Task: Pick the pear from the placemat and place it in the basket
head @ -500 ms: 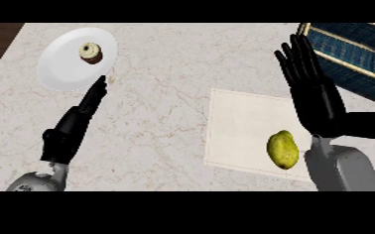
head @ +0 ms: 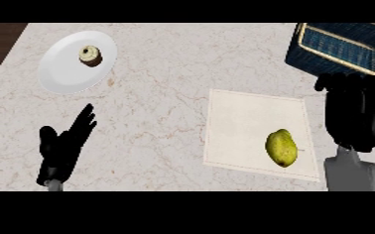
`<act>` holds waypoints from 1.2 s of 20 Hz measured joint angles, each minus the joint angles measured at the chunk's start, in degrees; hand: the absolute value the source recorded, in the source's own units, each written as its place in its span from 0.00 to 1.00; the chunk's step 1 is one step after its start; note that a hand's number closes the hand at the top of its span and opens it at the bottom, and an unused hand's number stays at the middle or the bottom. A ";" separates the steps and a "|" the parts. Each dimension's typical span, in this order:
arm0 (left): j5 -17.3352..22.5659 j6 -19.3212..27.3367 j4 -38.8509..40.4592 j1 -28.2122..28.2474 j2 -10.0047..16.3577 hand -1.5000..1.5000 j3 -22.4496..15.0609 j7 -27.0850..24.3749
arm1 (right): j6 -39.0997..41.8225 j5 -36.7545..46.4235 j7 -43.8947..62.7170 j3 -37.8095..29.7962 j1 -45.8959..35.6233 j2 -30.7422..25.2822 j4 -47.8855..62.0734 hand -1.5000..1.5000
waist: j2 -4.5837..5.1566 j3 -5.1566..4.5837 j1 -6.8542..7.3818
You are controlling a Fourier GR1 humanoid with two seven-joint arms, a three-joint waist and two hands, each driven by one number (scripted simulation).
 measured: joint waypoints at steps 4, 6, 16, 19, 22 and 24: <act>0.94 -0.32 1.08 0.24 -0.67 0.50 1.13 -0.39 | -5.90 3.67 1.86 2.15 2.48 1.41 -5.27 0.00 | -0.53 0.13 -0.26; 1.21 -0.36 1.57 0.24 -0.51 0.50 1.81 -0.21 | -8.89 6.03 4.90 2.85 3.99 0.03 -7.52 0.00 | -0.66 0.15 -0.50; 1.92 0.14 -0.71 2.47 -0.40 0.50 2.69 0.52 | -8.19 17.48 18.64 -7.20 14.45 -25.04 -7.38 0.00 | -0.74 0.06 -1.74; 1.89 0.09 -0.54 2.94 -0.51 0.50 2.94 0.03 | -1.86 15.50 19.90 -12.04 18.47 -31.73 -6.47 0.00 | -0.83 0.13 -2.09; 1.86 0.34 -1.03 3.19 -0.76 0.50 2.99 0.21 | 5.70 13.26 20.37 -15.88 21.77 -37.77 -5.05 0.00 | -0.85 0.14 -2.02; 1.80 0.31 -1.11 3.22 -1.02 0.50 2.88 0.08 | 11.33 11.19 20.40 -17.82 23.33 -41.26 -3.32 0.00 | -0.81 0.12 -1.84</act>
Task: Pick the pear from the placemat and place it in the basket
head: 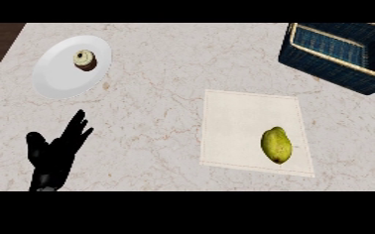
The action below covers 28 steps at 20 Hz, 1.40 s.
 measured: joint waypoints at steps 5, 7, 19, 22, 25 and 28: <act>0.04 -0.73 0.36 -0.18 0.35 0.50 0.29 0.27 | 13.64 -1.85 -2.47 -3.75 5.41 -6.28 3.91 0.00 | 0.01 0.04 0.09; -0.57 -0.40 0.09 -0.38 -0.18 0.50 -0.30 0.46 | 17.41 -0.70 -4.38 -4.70 6.53 -7.28 5.85 0.00 | 0.06 0.05 0.53; -1.98 -1.20 0.81 -1.26 -1.09 0.50 -0.36 0.40 | 22.04 5.68 -8.79 -4.34 6.51 -2.00 7.55 0.00 | 0.13 0.05 1.92; -2.02 -1.76 0.92 -1.38 -1.08 0.50 -0.16 0.38 | 20.30 7.23 -8.60 -2.85 5.46 0.94 6.27 0.00 | 0.15 0.04 2.10; -2.35 -1.60 0.70 -1.23 -1.26 0.50 0.02 0.46 | 17.50 8.82 -7.38 -0.63 4.90 4.59 3.47 0.00 | 0.13 0.05 2.13; -2.67 -1.92 0.96 -1.39 -1.52 0.50 -0.06 0.16 | 15.04 10.90 -6.09 1.85 2.64 7.04 2.80 0.00 | 0.16 0.10 2.40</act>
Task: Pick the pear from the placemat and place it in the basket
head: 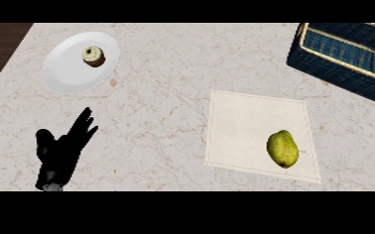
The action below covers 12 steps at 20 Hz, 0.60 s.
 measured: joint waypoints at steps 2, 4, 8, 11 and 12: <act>0.02 -0.16 -0.33 0.03 0.14 0.50 0.19 0.58 | -1.38 1.59 1.13 1.55 -0.57 1.42 -1.49 0.00 | 0.00 -0.01 -0.01; -0.28 -0.04 -0.59 0.05 -0.09 0.50 0.03 0.85 | -3.14 4.01 2.33 3.76 -1.64 2.97 -2.46 0.00 | 0.03 -0.02 0.11; -0.69 -0.24 0.31 -0.17 -0.57 0.50 0.16 0.24 | -4.99 8.80 2.77 7.77 -3.69 5.42 -1.66 0.00 | 0.03 0.10 0.22; -0.14 -1.18 0.37 -0.28 0.16 0.50 1.16 0.68 | -6.08 11.48 2.51 10.08 -4.52 7.48 -1.33 0.00 | -0.01 0.11 0.13; 0.04 -1.50 0.63 -0.35 0.23 0.50 1.44 0.61 | -6.49 12.46 2.11 10.82 -4.68 8.27 -1.15 0.00 | -0.01 0.11 0.08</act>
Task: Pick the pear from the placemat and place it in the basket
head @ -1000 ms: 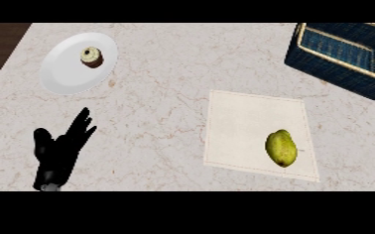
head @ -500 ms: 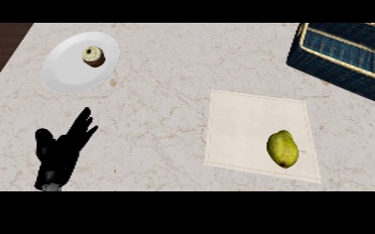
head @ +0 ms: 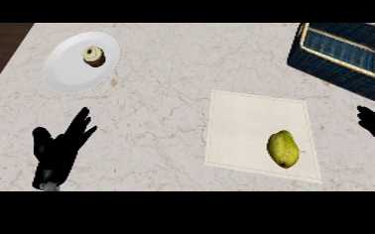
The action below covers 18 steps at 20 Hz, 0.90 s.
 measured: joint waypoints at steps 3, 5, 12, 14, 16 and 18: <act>0.28 -0.77 -0.24 0.56 0.11 0.50 0.53 -0.71 | -0.77 2.31 -1.79 1.26 0.26 1.85 0.69 0.00 | -0.01 -0.01 -0.13; -0.32 -0.17 -0.19 0.71 -0.43 0.50 0.32 -0.61 | -1.63 3.60 -2.21 1.96 -0.21 2.90 0.88 0.00 | -0.05 0.03 -0.17; -0.89 -0.07 -1.99 1.30 -0.78 0.50 0.14 1.04 | -4.49 7.63 -2.38 4.11 -1.72 6.31 2.48 0.00 | 0.01 -0.04 -0.12; -0.85 -0.33 -1.93 1.30 -0.77 0.50 0.35 1.22 | -5.09 8.50 -2.50 4.80 -2.11 7.35 3.02 0.00 | 0.02 -0.03 -0.15; -0.90 -0.56 -0.98 0.89 -0.64 0.50 0.97 1.11 | -5.73 9.20 -2.48 5.16 -2.89 8.14 3.37 0.00 | 0.00 0.01 -0.20; -1.62 -0.17 -0.44 1.03 -1.19 0.50 0.93 0.12 | -6.16 9.99 -3.04 5.57 -3.37 8.81 4.04 0.00 | -0.05 0.09 -0.22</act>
